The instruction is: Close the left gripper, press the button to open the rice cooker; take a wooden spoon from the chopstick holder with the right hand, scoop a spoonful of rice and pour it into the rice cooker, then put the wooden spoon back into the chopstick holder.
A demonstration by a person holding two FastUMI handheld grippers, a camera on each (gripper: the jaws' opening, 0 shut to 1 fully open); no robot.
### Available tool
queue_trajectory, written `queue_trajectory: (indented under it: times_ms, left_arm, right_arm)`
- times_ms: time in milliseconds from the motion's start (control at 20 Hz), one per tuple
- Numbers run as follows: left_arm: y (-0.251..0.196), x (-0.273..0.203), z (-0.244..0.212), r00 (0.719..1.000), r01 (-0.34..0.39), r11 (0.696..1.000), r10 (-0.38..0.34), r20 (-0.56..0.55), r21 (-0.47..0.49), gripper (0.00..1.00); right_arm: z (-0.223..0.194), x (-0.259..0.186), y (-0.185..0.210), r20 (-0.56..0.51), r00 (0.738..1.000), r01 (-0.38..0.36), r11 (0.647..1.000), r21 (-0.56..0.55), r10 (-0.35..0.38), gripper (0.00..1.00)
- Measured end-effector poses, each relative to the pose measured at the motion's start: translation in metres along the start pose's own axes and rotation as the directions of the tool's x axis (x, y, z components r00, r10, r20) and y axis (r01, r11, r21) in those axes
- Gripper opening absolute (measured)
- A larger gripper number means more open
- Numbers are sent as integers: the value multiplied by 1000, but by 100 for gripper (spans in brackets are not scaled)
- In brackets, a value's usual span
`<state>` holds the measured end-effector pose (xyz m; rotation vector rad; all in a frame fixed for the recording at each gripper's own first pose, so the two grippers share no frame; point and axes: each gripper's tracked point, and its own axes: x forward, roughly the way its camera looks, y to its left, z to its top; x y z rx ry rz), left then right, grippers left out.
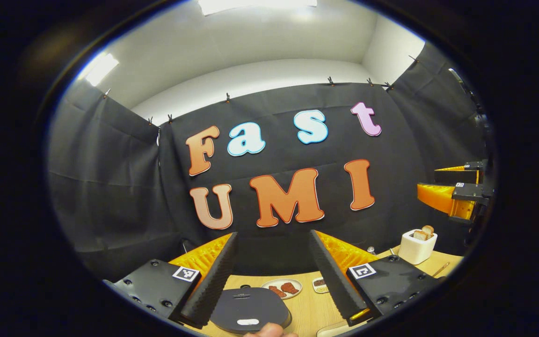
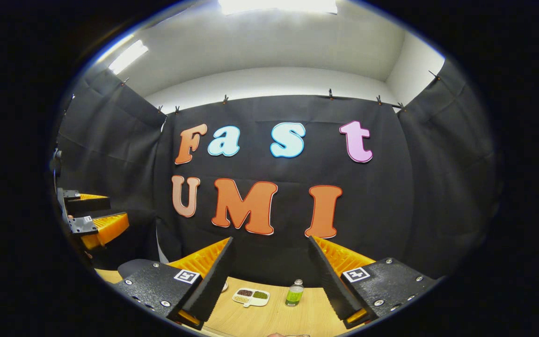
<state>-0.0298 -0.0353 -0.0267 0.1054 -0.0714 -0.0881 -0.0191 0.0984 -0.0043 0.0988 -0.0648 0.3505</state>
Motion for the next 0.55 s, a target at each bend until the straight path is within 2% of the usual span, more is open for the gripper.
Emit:
queue_trajectory:
  times_ms: [300,350,400,550]
  left_arm:
    - [12,3,3,1000,-21,999,22,20,-39,93]
    - [14,4,4,999,-28,999,29,28,-41,94]
    - [19,4,4,999,-39,999,40,30,-38,100]
    - [20,4,2,999,-40,998,41,23,-45,100]
  right_arm:
    - [-7,-2,-6,-10,1000,11,1000,-7,-11,98]
    - [-8,0,0,-13,1000,8,1000,-8,-8,98]
    - [-11,0,0,-18,1000,6,1000,-10,-6,98]
    - [-12,0,2,-23,1000,-7,1000,-20,6,98]
